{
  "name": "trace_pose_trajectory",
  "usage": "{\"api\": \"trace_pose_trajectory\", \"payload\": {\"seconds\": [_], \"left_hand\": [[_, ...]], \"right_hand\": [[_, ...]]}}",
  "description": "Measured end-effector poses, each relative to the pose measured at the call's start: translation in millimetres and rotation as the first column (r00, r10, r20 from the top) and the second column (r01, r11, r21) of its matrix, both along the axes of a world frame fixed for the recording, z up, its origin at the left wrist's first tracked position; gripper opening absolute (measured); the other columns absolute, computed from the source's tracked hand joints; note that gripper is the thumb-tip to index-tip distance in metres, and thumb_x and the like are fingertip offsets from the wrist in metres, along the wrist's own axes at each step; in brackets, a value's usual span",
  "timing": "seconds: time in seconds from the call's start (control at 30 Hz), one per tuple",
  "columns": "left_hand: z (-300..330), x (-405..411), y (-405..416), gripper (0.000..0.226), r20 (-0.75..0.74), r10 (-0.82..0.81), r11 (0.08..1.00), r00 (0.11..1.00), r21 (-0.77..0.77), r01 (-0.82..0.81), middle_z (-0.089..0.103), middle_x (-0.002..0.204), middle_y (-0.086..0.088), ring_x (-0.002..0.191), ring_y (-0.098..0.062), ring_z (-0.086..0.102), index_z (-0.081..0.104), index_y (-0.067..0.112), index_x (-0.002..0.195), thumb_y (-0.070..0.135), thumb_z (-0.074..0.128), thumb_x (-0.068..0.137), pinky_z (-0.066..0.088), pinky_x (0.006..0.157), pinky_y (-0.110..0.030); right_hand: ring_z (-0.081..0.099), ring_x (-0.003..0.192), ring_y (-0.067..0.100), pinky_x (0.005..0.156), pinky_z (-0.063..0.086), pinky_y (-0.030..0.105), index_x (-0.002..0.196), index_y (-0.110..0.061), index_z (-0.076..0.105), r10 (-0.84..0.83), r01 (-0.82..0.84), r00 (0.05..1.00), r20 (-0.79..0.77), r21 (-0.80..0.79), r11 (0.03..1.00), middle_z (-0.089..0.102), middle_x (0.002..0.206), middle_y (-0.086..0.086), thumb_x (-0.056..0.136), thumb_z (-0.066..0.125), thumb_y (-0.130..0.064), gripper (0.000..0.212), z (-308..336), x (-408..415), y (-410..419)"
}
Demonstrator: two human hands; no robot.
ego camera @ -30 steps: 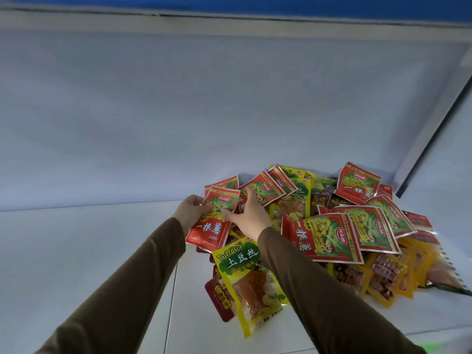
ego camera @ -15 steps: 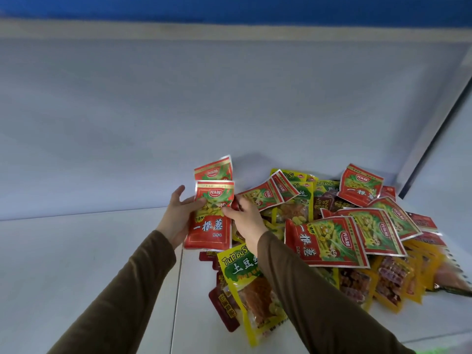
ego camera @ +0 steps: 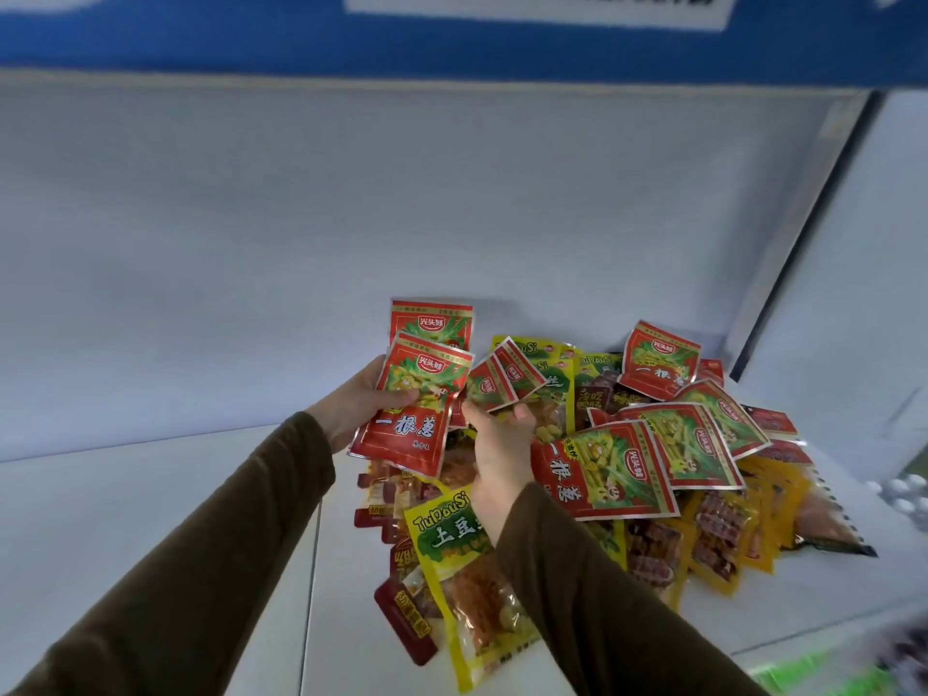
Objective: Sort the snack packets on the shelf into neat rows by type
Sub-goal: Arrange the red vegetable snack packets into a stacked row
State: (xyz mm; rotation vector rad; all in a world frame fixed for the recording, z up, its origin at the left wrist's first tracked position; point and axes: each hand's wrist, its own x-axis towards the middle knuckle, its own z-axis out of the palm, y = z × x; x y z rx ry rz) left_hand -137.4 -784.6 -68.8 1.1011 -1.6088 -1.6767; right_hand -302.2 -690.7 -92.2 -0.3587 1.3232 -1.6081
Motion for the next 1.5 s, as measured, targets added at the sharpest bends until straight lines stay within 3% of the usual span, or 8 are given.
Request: {"api": "trace_pose_trajectory", "payload": {"seconds": [0.13, 0.27, 0.7, 0.9, 1.07, 1.17, 1.33, 1.5], "left_hand": [[-2, -10, -15, 0.058, 0.143, -0.013, 0.999, 0.99, -0.028, 0.018, 0.077, 0.11, -0.005, 0.096, -0.029, 0.076, 0.05, 0.021, 0.135, 0.03, 0.079, 0.086, 0.062, 0.075, -0.037], [-5, -18, -16, 0.102, 0.269, -0.035, 0.999, 0.962, -0.025, 0.044, 0.078, 0.108, -0.001, 0.092, -0.023, 0.077, 0.055, 0.026, 0.127, 0.07, 0.091, 0.042, 0.061, 0.073, -0.032], [-19, -14, -3, 0.062, 0.172, 0.047, 0.994, 0.984, -0.102, -0.03, 0.072, 0.12, -0.004, 0.097, -0.022, 0.076, 0.05, 0.031, 0.138, 0.047, 0.074, 0.082, 0.062, 0.086, -0.039], [-4, 0, 19, 0.065, 0.125, 0.124, 0.986, 0.984, -0.13, -0.108, 0.078, 0.104, 0.001, 0.089, -0.02, 0.077, 0.056, 0.021, 0.131, 0.055, 0.076, 0.08, 0.061, 0.071, -0.028], [12, 12, 38, 0.063, 0.208, 0.183, 0.966, 0.961, -0.218, -0.137, 0.069, 0.122, -0.003, 0.1, -0.027, 0.074, 0.059, 0.025, 0.121, 0.062, 0.075, 0.073, 0.059, 0.094, -0.05], [25, 16, 50, 0.101, 0.23, 0.287, 0.919, 0.93, -0.341, -0.2, 0.048, 0.139, -0.002, 0.113, -0.028, 0.067, 0.046, 0.035, 0.129, 0.082, 0.081, 0.047, 0.059, 0.092, -0.052], [44, 14, 79, 0.14, -0.029, 0.179, 0.978, 0.983, -0.1, -0.181, 0.064, 0.13, -0.009, 0.097, -0.029, 0.076, 0.021, 0.033, 0.151, 0.067, 0.093, 0.036, 0.063, 0.084, -0.044], [41, -12, 120, 0.07, -0.162, 0.127, 0.991, 0.979, 0.062, -0.119, 0.076, 0.114, -0.012, 0.092, -0.028, 0.077, 0.061, 0.016, 0.127, 0.046, 0.085, 0.069, 0.063, 0.07, -0.033]], "right_hand": [[0.074, 0.096, 0.03, 0.092, 0.057, 0.055, 0.131, -0.015, 0.044, 0.025, -0.025, 0.994, 0.102, 0.002, 1.0, 0.072, 0.113, 0.014, 0.082, 0.083, -0.013, 0.063, 0, 2, -7], [0.075, 0.086, 0.027, 0.072, 0.06, 0.041, 0.13, -0.016, 0.038, 0.045, -0.041, 0.989, 0.137, -0.03, 0.999, 0.072, 0.108, 0.015, 0.083, 0.082, -0.01, 0.065, 4, 2, -15], [0.071, 0.079, 0.015, 0.052, 0.053, 0.022, 0.134, -0.017, 0.034, 0.208, -0.217, 0.966, -0.15, -0.043, 0.975, 0.066, 0.112, 0.009, 0.087, 0.078, -0.009, 0.065, 9, 6, -20], [0.075, 0.085, 0.011, 0.067, 0.059, 0.028, 0.133, -0.026, 0.049, 0.294, -0.324, 0.937, -0.19, -0.157, 0.933, 0.073, 0.11, -0.002, 0.09, 0.076, -0.016, 0.052, 9, 9, -14], [0.075, 0.095, 0.022, 0.082, 0.061, 0.04, 0.122, -0.022, 0.063, 0.366, -0.4, 0.912, -0.185, -0.209, 0.892, 0.077, 0.106, 0.0, 0.094, 0.072, -0.018, 0.03, 19, 9, -10], [0.074, 0.097, 0.02, 0.085, 0.061, 0.041, 0.12, -0.023, 0.065, 0.396, -0.451, 0.883, -0.252, -0.219, 0.865, 0.077, 0.108, -0.002, 0.095, 0.07, -0.021, 0.025, 29, 4, -5], [0.075, 0.098, 0.022, 0.084, 0.062, 0.043, 0.125, -0.021, 0.059, 0.371, -0.461, 0.866, -0.335, -0.247, 0.852, 0.074, 0.113, 0.002, 0.096, 0.069, -0.027, 0.031, 46, -4, 13], [0.073, 0.095, 0.014, 0.072, 0.061, 0.03, 0.131, -0.022, 0.05, 0.208, -0.341, 0.874, -0.439, -0.249, 0.907, 0.07, 0.112, -0.004, 0.096, 0.068, -0.034, 0.041, 42, 1, 37]]}}
